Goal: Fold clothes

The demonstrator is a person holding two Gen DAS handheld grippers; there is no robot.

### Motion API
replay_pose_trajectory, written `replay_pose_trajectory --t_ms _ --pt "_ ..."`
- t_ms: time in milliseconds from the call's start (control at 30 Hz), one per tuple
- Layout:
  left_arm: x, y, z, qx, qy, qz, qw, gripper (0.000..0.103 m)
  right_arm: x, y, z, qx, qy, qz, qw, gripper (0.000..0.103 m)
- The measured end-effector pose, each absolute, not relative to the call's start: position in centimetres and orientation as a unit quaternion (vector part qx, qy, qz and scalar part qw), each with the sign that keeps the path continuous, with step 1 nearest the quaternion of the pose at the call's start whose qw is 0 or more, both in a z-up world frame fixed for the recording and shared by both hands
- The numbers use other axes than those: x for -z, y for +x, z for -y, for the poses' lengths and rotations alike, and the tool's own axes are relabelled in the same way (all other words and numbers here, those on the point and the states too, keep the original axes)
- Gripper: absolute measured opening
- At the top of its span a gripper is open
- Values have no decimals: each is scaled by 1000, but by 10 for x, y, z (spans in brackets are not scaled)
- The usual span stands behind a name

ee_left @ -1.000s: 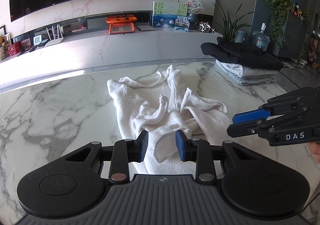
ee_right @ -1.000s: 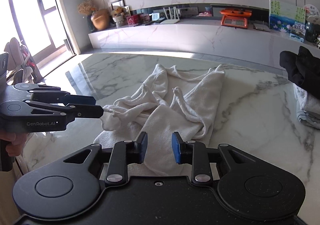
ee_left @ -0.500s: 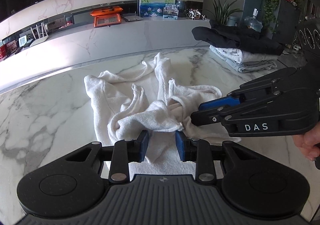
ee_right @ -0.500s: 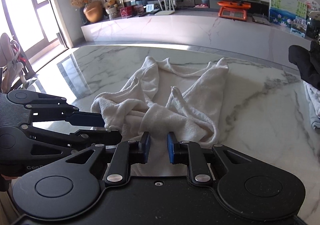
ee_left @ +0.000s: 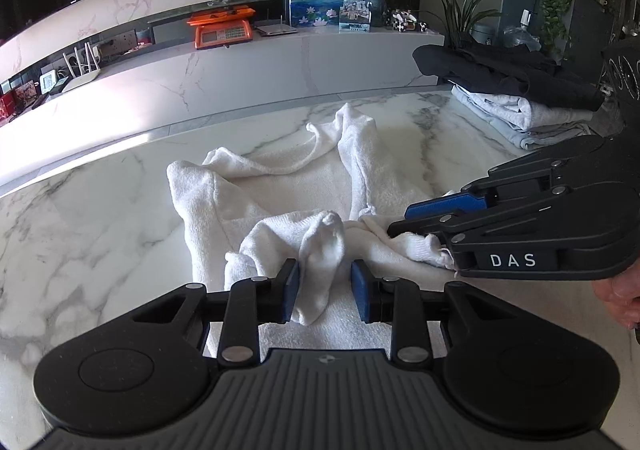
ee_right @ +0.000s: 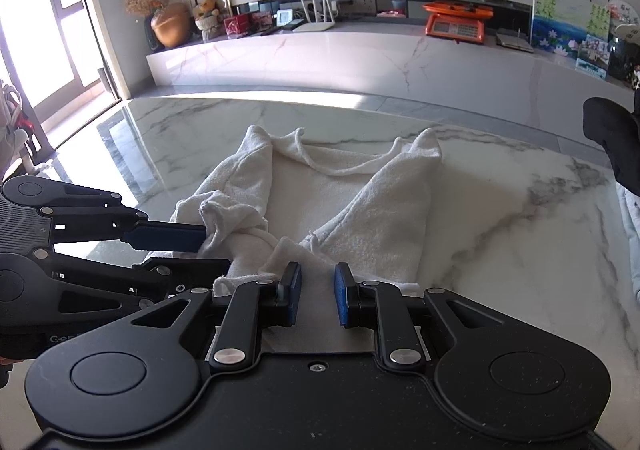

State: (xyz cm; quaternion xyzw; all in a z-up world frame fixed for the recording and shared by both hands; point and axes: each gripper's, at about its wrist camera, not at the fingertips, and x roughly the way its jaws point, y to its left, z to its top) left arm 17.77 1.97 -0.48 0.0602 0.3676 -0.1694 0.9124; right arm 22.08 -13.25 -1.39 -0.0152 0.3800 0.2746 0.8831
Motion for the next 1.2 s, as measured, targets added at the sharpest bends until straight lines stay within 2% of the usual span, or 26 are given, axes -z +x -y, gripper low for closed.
replay_pose_trajectory --t_ms 367,733,867,1067,1200 --pt "1 162 -21 170 44 -406 897 27 8 210 131 -275 -34 -403 872 17" --pt "-1 80 -5 197 40 -431 879 26 0 123 153 -282 -45 -423 860 16" --pt "-2 53 10 204 44 -435 876 26 -1 98 161 -278 -66 -420 861 13" --pt "-8 41 17 198 67 -420 883 27 -7 85 167 -272 -75 -414 866 13" --pt "-28 16 9 207 91 -396 890 27 -32 68 178 -273 -69 -378 882 29"
